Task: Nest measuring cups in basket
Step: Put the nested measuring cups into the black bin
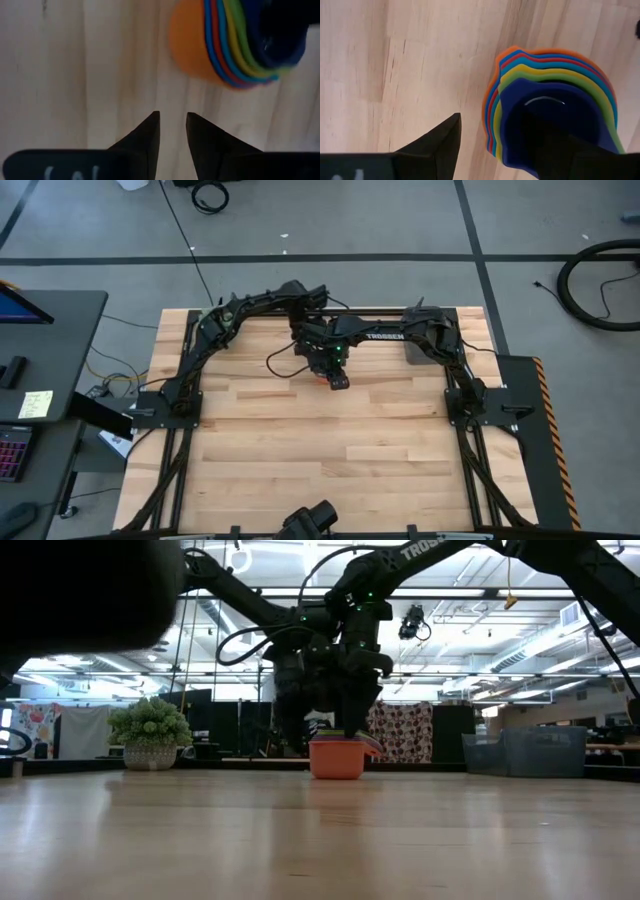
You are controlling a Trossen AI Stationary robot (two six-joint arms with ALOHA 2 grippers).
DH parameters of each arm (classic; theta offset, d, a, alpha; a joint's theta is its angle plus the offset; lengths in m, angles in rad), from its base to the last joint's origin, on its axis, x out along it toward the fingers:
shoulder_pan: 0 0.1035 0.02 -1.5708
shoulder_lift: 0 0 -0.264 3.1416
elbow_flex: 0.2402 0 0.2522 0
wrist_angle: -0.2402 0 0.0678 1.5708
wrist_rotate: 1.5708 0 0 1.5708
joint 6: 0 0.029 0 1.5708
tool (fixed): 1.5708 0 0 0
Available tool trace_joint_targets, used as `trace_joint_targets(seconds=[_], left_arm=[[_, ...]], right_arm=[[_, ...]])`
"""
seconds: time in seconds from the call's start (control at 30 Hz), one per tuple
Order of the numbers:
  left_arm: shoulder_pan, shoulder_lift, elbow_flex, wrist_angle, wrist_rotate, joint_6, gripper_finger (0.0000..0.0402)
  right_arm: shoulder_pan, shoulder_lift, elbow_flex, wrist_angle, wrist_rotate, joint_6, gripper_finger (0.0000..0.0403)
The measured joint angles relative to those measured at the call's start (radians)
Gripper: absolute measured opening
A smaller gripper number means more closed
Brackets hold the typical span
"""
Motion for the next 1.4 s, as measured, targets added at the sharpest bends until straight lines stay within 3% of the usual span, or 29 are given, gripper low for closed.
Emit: trace_joint_targets(seconds=[0.27, 0.77, 1.4], left_arm=[[-0.001, 0.000, 0.000, 0.011, 0.057, 0.200, 0.0074], [0.006, 0.040, -0.002, 0.058, 0.228, 0.184, 0.0070], [0.006, 0.040, -0.002, 0.049, 0.228, 0.180, 0.0070]], right_arm=[[0.000, 0.000, -0.001, 0.009, 0.000, -0.033, 0.0217], [0.000, 0.000, 0.000, -0.002, 0.007, -0.084, 0.0217], [0.000, 0.000, 0.000, 0.008, 0.025, -0.083, 0.0195]])
